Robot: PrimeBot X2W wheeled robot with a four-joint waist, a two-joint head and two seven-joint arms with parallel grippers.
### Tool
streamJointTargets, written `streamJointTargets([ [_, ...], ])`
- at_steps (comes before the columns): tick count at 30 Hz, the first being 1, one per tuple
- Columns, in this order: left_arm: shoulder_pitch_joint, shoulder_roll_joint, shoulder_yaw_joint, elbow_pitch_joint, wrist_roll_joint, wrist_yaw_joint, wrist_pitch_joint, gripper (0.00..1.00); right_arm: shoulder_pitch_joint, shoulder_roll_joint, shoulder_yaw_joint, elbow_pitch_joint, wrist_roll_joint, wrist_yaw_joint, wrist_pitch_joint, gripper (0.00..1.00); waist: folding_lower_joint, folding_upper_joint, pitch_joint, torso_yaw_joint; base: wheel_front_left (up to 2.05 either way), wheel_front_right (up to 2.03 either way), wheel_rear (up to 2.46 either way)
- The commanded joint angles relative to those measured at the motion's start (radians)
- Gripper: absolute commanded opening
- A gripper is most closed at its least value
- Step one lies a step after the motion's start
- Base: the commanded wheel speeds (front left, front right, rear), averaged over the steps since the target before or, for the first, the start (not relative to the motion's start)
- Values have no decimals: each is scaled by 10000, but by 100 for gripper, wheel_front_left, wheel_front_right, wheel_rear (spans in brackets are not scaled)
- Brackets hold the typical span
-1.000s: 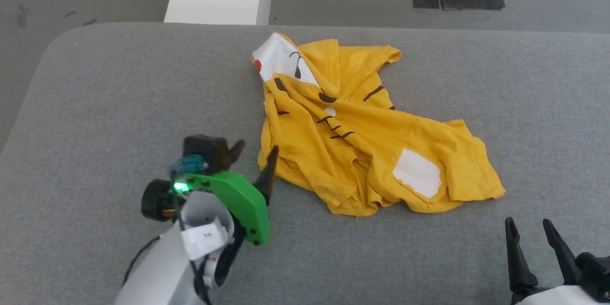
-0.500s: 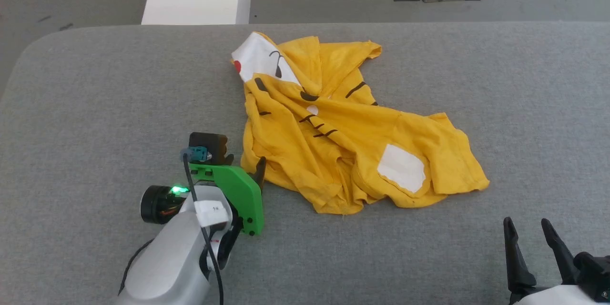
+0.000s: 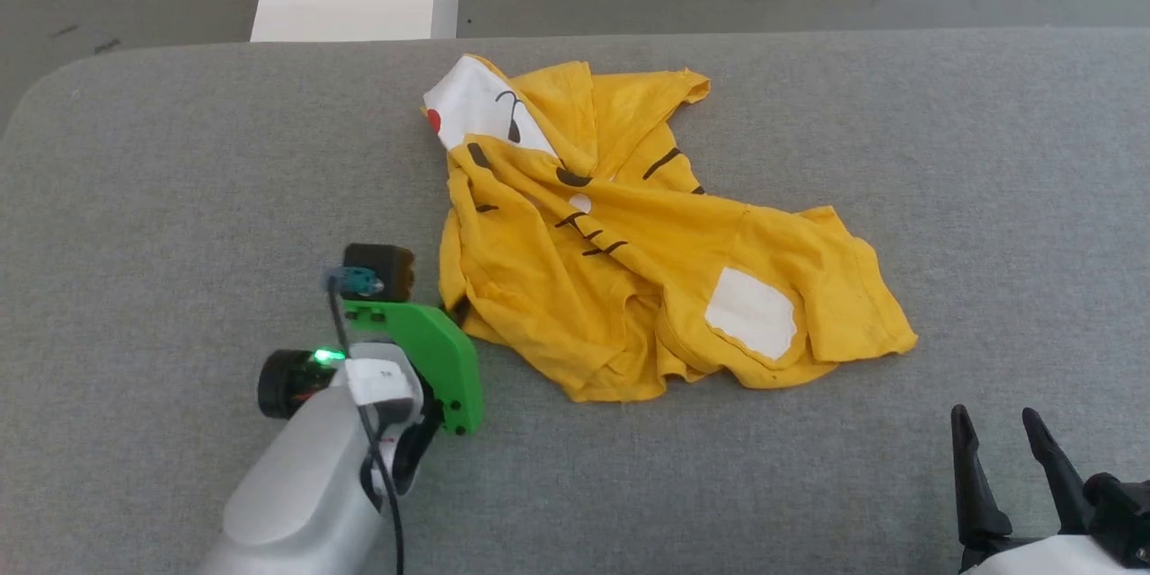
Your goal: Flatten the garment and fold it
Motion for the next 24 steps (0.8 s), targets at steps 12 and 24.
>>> streamJointTargets([
  [12,4249,1215,2155,-4585,-1137,1640,-1497,0,42,7,-149,67,104,-17,-77,100,0,0,-372,321,0,0,0],
  [24,7062,480,2148,-5820,-2074,2358,-1452,100,5,7,-239,80,33,-17,43,100,0,0,-530,801,0,0,0],
])
